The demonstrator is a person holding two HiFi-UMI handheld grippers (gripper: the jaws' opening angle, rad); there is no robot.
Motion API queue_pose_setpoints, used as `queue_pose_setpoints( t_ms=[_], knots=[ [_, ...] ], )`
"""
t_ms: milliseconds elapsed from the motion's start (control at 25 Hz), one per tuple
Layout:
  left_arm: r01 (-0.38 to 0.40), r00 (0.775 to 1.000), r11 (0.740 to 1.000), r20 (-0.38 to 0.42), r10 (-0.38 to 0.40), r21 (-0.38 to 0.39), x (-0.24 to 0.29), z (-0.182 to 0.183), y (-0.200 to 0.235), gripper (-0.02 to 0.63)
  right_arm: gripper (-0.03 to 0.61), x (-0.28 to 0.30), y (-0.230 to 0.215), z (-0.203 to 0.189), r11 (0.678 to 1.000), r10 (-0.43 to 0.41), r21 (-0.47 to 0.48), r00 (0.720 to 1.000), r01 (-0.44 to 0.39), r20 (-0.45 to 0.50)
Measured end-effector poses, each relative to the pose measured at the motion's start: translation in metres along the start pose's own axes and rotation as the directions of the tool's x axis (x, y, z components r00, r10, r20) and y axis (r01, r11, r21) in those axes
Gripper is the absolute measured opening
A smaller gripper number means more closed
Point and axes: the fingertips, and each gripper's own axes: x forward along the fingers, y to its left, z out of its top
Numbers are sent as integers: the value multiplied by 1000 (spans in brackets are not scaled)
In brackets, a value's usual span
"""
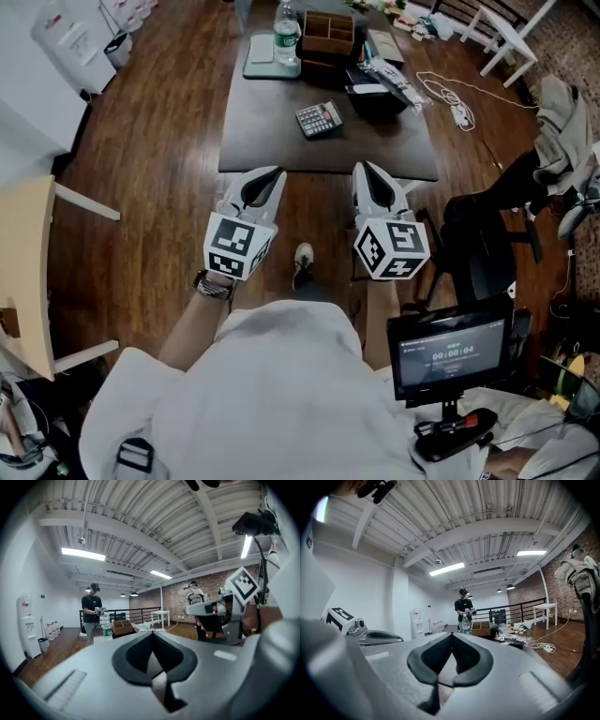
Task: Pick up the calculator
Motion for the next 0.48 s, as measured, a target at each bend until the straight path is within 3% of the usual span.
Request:
queue_pose_setpoints(
  t_ms=[480],
  knots=[
    [-38, 999, 999, -25, 38, -4, 141, 27, 47, 6, 2, 108, -97, 21, 999, 52, 6, 998, -52, -42]
  ],
)
